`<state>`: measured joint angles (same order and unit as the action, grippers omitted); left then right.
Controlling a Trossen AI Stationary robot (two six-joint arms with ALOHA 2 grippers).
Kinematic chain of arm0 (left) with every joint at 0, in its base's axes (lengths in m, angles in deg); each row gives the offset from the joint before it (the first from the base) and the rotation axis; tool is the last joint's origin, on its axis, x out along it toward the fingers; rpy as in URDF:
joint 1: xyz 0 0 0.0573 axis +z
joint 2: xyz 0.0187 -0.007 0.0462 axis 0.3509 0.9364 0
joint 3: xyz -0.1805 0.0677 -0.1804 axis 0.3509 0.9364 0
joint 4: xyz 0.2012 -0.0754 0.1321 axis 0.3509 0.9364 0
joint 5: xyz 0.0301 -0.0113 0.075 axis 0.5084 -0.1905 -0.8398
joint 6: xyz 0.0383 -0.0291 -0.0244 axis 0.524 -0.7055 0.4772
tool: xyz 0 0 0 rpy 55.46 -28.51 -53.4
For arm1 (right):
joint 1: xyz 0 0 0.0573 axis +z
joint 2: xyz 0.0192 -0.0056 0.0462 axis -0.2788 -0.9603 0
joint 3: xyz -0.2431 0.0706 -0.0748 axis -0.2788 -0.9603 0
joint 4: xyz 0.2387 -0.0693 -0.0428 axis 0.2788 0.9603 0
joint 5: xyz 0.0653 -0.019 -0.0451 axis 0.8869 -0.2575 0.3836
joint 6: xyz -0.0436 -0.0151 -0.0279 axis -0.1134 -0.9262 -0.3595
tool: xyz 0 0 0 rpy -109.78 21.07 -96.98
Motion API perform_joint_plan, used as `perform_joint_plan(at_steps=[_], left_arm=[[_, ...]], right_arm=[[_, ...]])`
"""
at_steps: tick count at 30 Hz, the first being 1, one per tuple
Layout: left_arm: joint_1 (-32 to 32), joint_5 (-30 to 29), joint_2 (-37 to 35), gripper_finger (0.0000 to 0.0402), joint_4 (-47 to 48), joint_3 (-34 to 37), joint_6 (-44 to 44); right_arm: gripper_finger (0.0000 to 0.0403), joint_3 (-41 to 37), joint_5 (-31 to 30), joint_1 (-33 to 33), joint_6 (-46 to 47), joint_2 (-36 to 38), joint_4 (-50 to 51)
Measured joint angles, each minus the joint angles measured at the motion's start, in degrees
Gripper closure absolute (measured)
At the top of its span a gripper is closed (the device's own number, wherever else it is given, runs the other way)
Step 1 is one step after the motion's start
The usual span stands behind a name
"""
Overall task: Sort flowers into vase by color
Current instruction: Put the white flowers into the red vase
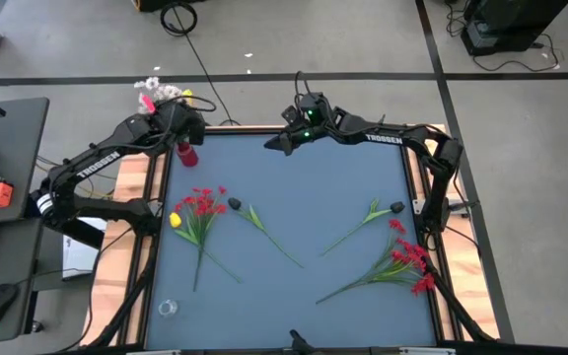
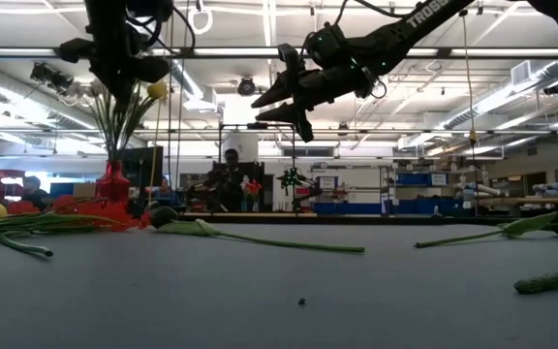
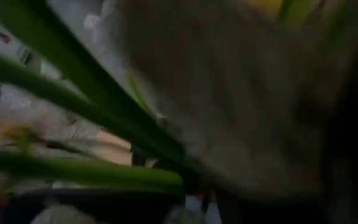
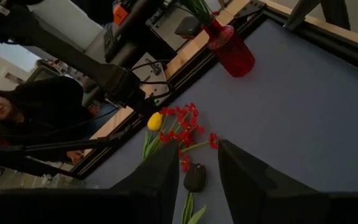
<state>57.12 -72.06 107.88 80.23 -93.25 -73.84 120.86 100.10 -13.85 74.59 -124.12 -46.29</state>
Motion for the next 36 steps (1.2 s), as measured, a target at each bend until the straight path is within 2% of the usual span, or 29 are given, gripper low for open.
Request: perform_joint_plan(at_steps=[9, 17, 21, 24, 29, 33, 36], left_arm=[[-0.11, 0.29, 0.09, 0.0263, 3.39, 0.00, -1.20], [0.00, 0.41, -0.10, 0.0202, 3.75, -0.02, 1.69], [0.00, 2.70, -0.19, 0.0169, 6.07, -2.38, 3.59], [0.00, 3.80, -0.21, 0.0148, 11.38, -4.78, 3.36], [0.00, 7.09, -0.21, 0.0115, 19.69, -7.81, 2.24], [0.00, 10.36, -0.23, 0.0104, 24.71, -11.20, 1.25], [-0.17, 13.56, -0.27, 0.0102, 24.85, -14.67, 0.98]], right_arm=[[0.0279, 0.00, -0.44, 0.02, -2.85, 0.00, 2.33], [0.0279, 0.00, -0.42, 0.02, -4.14, 0.00, 3.25], [0.0279, 0.00, -0.02, 0.02, -3.12, 0.01, 3.28], [0.0279, 0.00, -0.12, 0.02, -0.98, 0.02, 3.60], [0.0279, 0.00, -3.68, 0.47, -0.05, 0.04, 6.16], [0.0279, 0.00, -2.67, 1.17, 2.13, 0.04, 9.24], [0.0279, 0.00, -0.86, 2.00, 2.50, 0.04, 11.73]])
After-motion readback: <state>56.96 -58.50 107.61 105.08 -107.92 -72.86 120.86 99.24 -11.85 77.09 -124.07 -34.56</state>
